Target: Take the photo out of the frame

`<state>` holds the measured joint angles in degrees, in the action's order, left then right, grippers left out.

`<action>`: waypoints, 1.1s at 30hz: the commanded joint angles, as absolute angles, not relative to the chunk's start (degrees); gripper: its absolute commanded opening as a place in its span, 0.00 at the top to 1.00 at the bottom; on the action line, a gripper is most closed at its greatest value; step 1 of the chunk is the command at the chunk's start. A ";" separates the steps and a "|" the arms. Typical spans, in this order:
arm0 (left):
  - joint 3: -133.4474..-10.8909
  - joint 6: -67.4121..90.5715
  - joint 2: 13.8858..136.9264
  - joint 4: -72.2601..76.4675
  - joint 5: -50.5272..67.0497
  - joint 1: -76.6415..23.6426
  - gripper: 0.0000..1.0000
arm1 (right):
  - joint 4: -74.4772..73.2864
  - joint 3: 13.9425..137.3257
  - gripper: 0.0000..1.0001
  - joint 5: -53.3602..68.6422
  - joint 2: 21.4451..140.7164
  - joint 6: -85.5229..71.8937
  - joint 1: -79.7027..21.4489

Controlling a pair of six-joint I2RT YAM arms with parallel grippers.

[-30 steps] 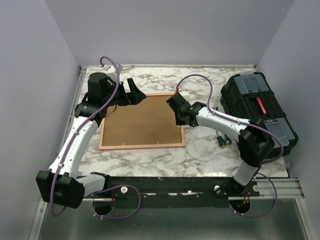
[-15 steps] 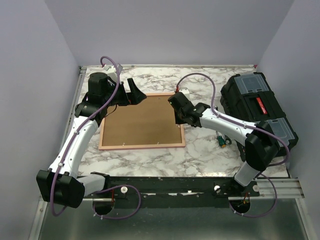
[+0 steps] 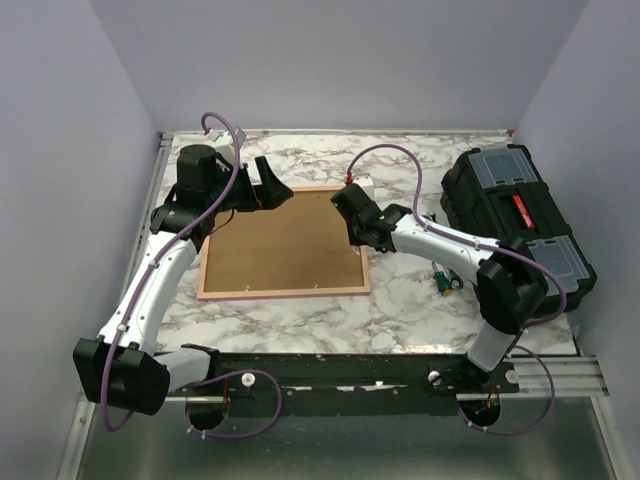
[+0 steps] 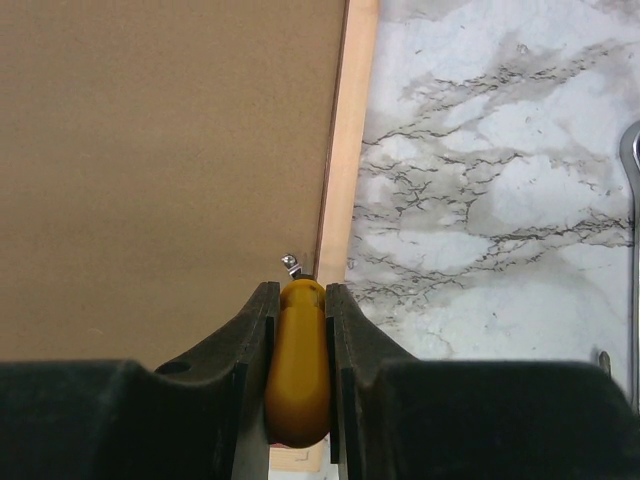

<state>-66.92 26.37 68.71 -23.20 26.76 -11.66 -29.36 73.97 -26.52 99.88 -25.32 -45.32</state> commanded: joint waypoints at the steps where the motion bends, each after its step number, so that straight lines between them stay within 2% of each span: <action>1: -66.24 26.28 69.04 -21.97 28.38 -11.34 0.02 | -27.03 73.35 0.99 -27.33 100.20 -24.74 -45.48; 13: -66.17 26.46 69.43 -21.84 28.83 -11.34 0.02 | -26.26 71.98 0.99 -27.89 100.94 -24.26 -45.35; 33: -66.23 26.46 69.30 -21.84 29.05 -11.34 0.02 | -28.92 70.27 0.99 -21.06 98.65 -27.99 -45.35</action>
<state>-66.89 26.39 69.30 -23.18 27.70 -11.66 -26.48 71.75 -24.93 99.66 -25.89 -45.28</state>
